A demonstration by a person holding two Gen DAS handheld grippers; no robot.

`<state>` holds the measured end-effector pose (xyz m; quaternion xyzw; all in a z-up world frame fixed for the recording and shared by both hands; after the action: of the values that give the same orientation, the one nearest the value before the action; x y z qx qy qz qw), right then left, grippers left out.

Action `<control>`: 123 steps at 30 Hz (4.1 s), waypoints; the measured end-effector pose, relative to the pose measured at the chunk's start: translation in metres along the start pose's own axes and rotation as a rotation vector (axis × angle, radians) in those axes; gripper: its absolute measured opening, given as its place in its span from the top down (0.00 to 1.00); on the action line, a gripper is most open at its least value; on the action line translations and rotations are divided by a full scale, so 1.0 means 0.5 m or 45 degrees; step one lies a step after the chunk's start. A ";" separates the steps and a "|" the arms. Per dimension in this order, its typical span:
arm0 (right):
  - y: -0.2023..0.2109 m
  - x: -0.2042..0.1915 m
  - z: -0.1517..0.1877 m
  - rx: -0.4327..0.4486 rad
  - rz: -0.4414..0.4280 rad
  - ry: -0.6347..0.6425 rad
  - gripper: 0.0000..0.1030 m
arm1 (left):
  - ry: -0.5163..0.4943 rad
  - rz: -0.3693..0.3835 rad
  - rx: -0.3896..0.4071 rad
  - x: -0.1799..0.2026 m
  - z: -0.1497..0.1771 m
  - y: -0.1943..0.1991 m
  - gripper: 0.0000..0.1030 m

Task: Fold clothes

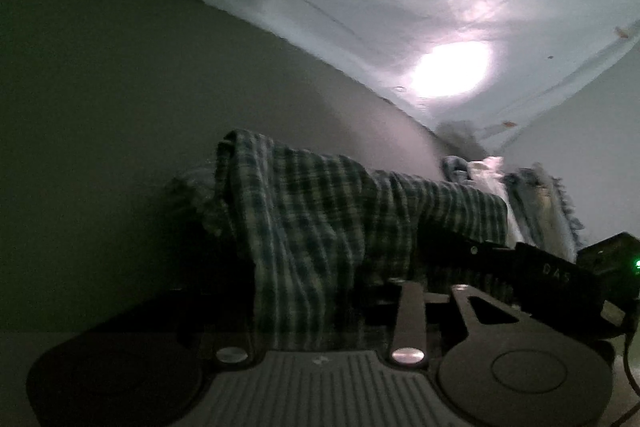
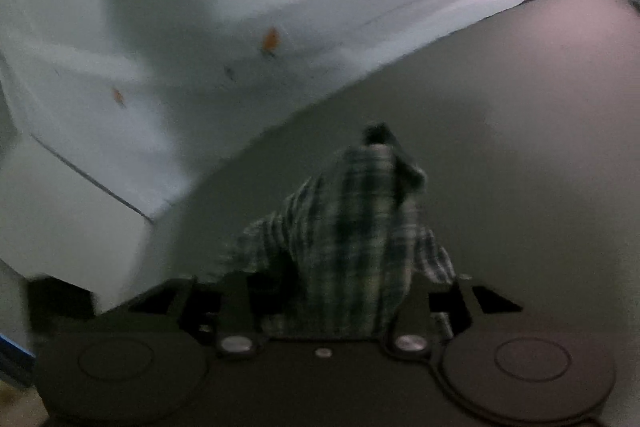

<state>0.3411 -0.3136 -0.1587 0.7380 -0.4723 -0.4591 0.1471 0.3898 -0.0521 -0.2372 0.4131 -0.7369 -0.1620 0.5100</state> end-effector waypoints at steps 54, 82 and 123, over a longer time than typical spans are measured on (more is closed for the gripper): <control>0.818 0.392 -0.140 0.578 -0.122 0.012 0.75 | -0.428 0.714 0.234 0.914 0.086 -0.249 0.65; 0.842 0.646 -0.481 0.634 0.896 0.862 0.47 | -0.509 0.424 0.371 1.277 -0.007 -0.606 0.59; 0.843 0.546 -0.290 0.746 0.862 0.467 0.03 | -0.624 -0.092 0.693 1.108 0.092 -0.289 0.00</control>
<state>0.2585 -0.7877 0.0461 0.6218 -0.7618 -0.0954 0.1550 0.3362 -0.5770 -0.0099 0.5081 -0.8384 -0.0721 0.1836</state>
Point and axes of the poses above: each gripper's, at about its wrist camera, not at the fingertips, and y roughly against the way its jaws point, x to its right, z to its underside, the point moved 1 cm from there along -y, roughly the way its jaws point, and after that the axes turned 5 degrees about -x, right-handed, at the moved point
